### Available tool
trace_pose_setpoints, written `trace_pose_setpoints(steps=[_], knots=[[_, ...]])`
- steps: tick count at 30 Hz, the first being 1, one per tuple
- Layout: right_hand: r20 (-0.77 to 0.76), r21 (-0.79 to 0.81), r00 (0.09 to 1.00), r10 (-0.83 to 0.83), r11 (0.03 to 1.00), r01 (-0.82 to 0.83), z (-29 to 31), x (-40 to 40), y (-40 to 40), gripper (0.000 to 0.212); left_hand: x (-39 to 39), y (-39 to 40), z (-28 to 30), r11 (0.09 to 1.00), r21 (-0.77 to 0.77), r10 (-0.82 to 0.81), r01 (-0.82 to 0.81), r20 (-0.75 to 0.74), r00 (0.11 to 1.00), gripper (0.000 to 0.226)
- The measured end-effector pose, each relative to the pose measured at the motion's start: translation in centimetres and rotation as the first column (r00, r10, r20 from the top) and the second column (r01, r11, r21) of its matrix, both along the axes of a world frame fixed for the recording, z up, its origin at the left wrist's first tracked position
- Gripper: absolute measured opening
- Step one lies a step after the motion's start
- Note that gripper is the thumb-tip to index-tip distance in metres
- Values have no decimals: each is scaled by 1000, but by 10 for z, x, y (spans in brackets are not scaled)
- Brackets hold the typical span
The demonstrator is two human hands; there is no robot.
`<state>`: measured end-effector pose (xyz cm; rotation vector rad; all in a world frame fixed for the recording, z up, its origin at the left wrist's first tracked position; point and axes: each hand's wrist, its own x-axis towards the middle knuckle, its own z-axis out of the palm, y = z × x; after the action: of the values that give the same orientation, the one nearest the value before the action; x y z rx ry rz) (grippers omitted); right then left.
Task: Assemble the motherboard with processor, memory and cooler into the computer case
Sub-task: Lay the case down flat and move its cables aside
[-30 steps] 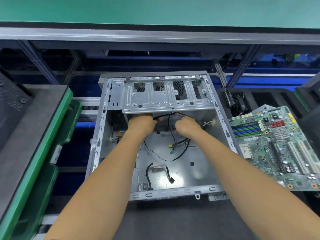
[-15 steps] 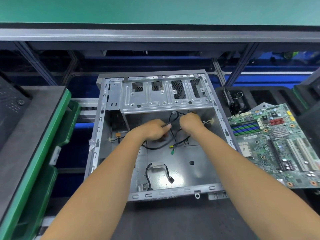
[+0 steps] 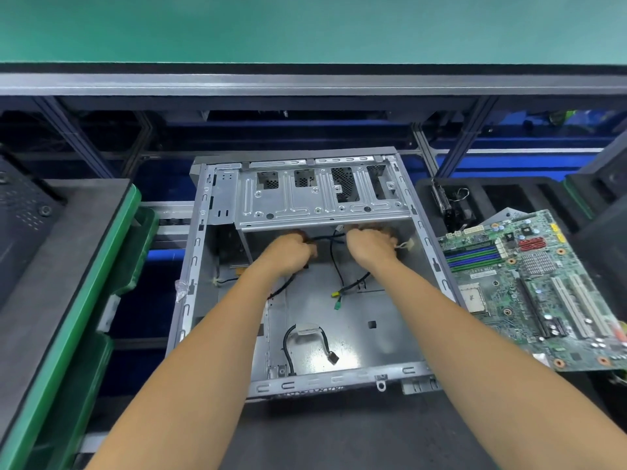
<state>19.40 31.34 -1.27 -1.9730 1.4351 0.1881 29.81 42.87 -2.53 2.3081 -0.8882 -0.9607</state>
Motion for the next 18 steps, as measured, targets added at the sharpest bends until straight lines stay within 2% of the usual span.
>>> trace_pose_setpoints(steps=[2,4,6,8,11,13,15,17,18], knots=[[-69,-14,995,77,997,-78,-3,-3,3,62,3,2,-4,990,37,126,-135,182,975,22],[-125,26,984,125,992,-123,-4,-4,4,62,1,5,-5,960,-20,275,-278,218,936,20],[-141,78,978,155,986,-146,-5,-5,6,59,0,5,-6,943,-52,330,-329,267,905,12],[-92,84,982,168,984,-160,-4,-6,6,50,0,6,-6,948,-39,312,-316,313,897,13],[-5,69,985,174,983,-173,-1,-9,7,20,0,5,-7,950,-31,303,-309,316,899,18],[5,67,982,188,980,-188,-1,-9,9,22,1,3,-8,968,2,234,-252,362,902,18],[-25,76,973,230,971,-228,-1,-9,11,22,3,0,-10,990,74,85,-122,382,920,26],[-56,52,960,273,961,-270,-1,-8,13,16,3,-1,-12,990,131,-85,43,335,938,39],[-76,27,952,298,955,-297,-2,-8,14,13,1,-2,-15,987,108,-142,115,286,948,36]])
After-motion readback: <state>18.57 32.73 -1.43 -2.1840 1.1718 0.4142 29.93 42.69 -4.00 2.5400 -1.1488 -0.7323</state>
